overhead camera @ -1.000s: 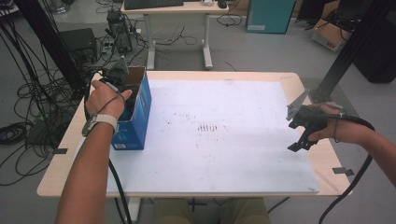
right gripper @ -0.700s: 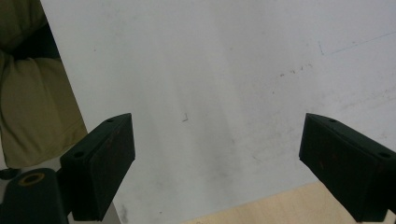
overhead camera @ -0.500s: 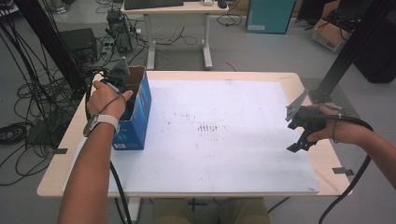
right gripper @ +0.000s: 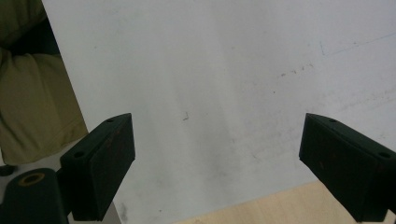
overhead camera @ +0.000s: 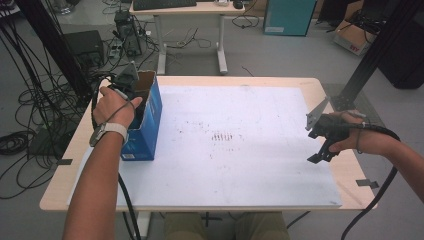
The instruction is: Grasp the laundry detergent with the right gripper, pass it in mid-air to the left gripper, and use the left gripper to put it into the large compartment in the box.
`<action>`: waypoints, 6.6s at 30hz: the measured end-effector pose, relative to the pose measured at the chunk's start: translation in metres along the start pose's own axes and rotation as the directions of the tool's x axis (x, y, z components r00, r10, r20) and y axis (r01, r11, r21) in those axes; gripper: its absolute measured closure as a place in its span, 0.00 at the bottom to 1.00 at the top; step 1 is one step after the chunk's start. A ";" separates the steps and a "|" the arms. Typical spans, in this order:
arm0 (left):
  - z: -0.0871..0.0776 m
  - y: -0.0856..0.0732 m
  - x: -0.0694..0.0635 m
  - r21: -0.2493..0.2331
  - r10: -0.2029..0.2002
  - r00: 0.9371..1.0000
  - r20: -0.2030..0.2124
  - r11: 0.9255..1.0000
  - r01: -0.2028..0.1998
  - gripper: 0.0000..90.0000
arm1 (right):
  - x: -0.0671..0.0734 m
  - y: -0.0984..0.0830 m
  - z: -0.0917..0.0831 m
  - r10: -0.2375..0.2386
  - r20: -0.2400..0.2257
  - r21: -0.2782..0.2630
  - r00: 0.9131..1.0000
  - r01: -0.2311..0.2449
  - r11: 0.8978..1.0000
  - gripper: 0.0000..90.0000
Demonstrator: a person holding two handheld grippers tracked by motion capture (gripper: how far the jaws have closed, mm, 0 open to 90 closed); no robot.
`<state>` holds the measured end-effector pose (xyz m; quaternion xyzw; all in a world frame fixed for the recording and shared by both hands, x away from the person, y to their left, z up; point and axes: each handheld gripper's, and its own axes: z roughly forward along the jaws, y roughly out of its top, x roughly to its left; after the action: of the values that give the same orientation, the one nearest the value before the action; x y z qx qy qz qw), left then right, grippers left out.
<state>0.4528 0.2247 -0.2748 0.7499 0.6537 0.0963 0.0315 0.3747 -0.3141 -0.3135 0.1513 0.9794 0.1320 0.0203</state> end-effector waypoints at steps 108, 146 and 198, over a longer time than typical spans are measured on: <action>0.000 -0.004 0.001 -0.011 -0.013 1.000 -0.001 1.000 0.013 0.41 | 0.001 -0.007 -0.001 0.001 0.019 0.029 1.000 -0.002 1.000 0.12; 0.002 -0.002 0.009 -0.026 -0.034 0.998 0.059 0.999 0.036 0.34 | 0.002 -0.013 0.002 0.013 0.017 0.030 1.000 -0.013 0.999 0.11; -0.129 -0.008 -0.025 -0.324 0.323 0.939 0.117 0.906 -0.271 0.09 | 0.010 -0.015 -0.022 0.020 0.050 -0.029 0.999 -0.018 0.999 0.11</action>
<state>0.4177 0.1912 -0.1527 0.8324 0.5040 0.1356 0.1862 0.3590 -0.3302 -0.2966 0.1635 0.9752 0.1421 0.0460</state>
